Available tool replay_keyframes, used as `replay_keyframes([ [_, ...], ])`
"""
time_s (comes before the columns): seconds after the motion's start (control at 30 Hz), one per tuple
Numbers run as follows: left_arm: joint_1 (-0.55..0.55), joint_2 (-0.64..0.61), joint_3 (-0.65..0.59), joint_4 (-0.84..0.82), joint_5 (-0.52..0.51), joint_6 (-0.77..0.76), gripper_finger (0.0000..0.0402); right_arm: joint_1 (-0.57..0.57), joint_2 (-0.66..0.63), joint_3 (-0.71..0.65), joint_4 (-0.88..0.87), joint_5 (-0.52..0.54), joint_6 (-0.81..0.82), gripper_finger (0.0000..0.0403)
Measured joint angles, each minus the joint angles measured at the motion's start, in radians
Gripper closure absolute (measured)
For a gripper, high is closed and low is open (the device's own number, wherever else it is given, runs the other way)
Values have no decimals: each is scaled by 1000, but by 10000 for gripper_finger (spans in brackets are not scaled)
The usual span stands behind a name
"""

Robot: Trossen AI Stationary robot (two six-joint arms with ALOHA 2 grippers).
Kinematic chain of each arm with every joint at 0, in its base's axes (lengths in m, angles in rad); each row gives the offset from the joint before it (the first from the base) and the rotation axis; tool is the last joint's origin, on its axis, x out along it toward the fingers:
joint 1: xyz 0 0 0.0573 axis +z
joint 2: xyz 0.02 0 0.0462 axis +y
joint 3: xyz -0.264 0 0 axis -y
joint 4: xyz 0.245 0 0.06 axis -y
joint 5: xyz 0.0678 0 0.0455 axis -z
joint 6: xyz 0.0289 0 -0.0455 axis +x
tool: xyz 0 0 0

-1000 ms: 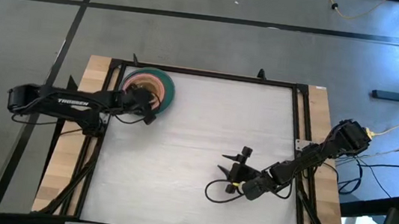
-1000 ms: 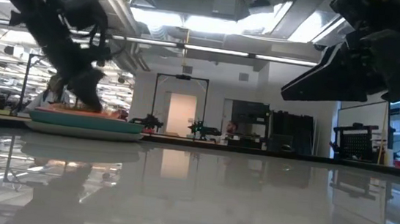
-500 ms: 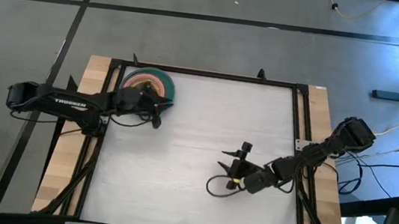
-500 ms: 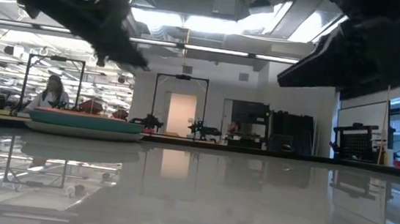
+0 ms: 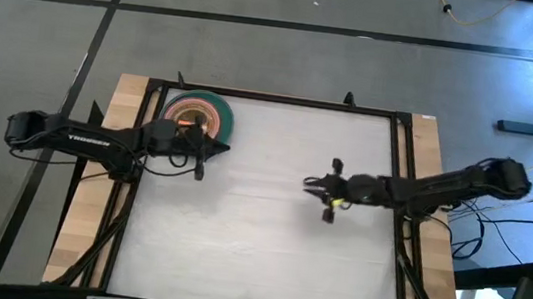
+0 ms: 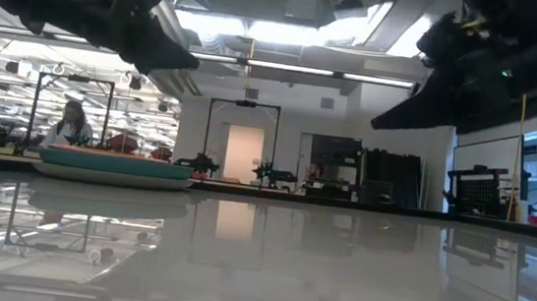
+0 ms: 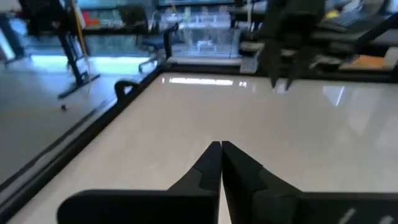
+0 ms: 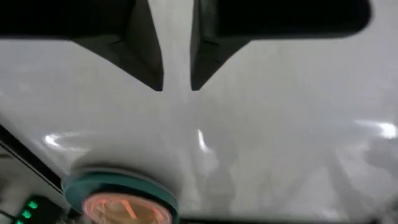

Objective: Stack plastic plates
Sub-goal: Return to Home Position

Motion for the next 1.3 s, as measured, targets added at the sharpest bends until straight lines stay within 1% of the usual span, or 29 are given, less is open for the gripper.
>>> replay_keyframes([
  [0.1,-8,-18,1,-14,2,18,397,-78,-107,-91,76,-111,-9,351],
  [0.2,-9,-20,0,-27,2,22,400,-151,-228,-166,113,-187,-8,377],
  [0.3,-8,-21,-37,40,1,34,399,-212,-349,-222,113,-247,8,397],
  [0.43,-8,-53,-137,183,2,44,400,-283,-501,-271,51,-341,12,397],
  [0.57,-8,-139,-228,267,8,39,400,-349,-640,-285,-75,-410,25,395],
  [0.7,-8,-256,-294,277,-7,38,400,-395,-763,-286,-202,-414,37,401],
  [0.77,-8,-304,-305,242,-8,35,400,-403,-824,-286,-243,-414,38,401],
  [0.9,-8,-391,-305,157,-4,24,400,-400,-942,-325,-223,-399,44,398],
  [1.0,-8,-427,-305,121,-3,17,400,-400,-1030,-385,-208,-393,71,398],
  [1.1,-8,-454,-305,88,-3,16,401,-399,-1107,-391,-308,-369,96,398],
  [1.3,-8,-483,-305,52,2,-5,401,-400,-1157,-391,-295,-350,103,397],
])
